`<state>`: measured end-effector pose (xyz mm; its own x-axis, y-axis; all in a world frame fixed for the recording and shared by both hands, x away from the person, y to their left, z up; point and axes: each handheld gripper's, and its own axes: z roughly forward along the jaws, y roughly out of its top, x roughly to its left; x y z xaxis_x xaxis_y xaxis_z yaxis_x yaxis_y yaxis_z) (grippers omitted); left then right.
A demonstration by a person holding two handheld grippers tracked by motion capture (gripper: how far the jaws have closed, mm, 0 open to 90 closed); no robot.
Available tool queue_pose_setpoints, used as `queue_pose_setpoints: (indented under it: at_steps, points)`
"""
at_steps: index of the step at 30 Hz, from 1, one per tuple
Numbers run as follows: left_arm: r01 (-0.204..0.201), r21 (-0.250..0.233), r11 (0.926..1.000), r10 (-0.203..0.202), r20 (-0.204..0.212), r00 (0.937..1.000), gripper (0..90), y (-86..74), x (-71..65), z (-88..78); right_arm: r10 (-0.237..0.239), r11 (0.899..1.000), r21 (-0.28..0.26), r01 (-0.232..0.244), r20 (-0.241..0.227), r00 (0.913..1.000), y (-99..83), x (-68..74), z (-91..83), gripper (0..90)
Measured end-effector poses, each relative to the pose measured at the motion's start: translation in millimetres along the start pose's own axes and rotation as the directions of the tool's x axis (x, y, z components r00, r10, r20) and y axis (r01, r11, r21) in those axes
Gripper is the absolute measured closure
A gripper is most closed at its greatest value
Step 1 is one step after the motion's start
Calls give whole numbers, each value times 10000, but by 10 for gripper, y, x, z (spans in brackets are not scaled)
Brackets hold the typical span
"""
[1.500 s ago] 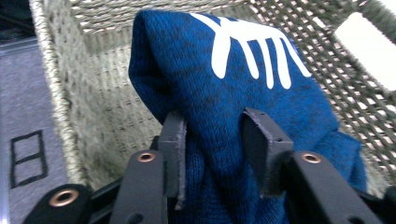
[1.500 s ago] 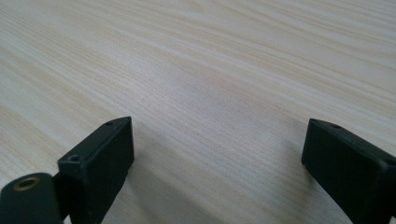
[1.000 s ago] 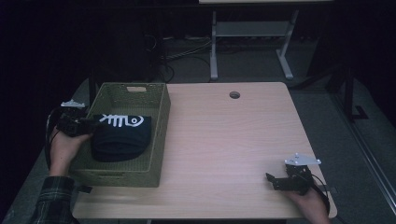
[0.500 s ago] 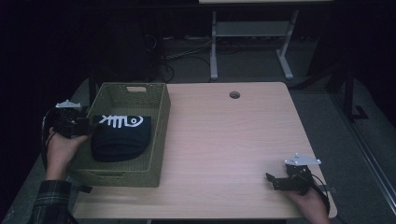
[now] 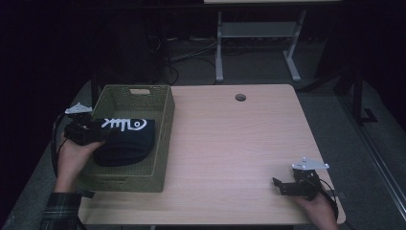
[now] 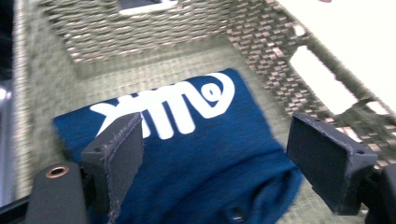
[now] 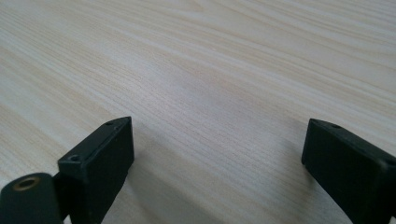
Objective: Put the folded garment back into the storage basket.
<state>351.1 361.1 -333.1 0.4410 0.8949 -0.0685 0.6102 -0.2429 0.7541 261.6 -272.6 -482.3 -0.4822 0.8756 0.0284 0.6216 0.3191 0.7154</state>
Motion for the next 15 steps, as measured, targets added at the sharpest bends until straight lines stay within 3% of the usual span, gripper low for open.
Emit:
queue_pose_setpoints:
  at_steps: [7,10,15]
  points:
    - [-125,-225,9997,133,355,9993,184,40,-204,40,-3,10000,0,3,0,10000,0,0,0,87]
    - [-241,-410,9989,270,706,9971,183,65,-356,92,4,10000,1,-4,-1,10000,0,0,0,88]
    - [-416,-529,9977,466,958,9943,167,103,-516,154,8,10000,-2,-8,-5,10000,0,1,0,88]
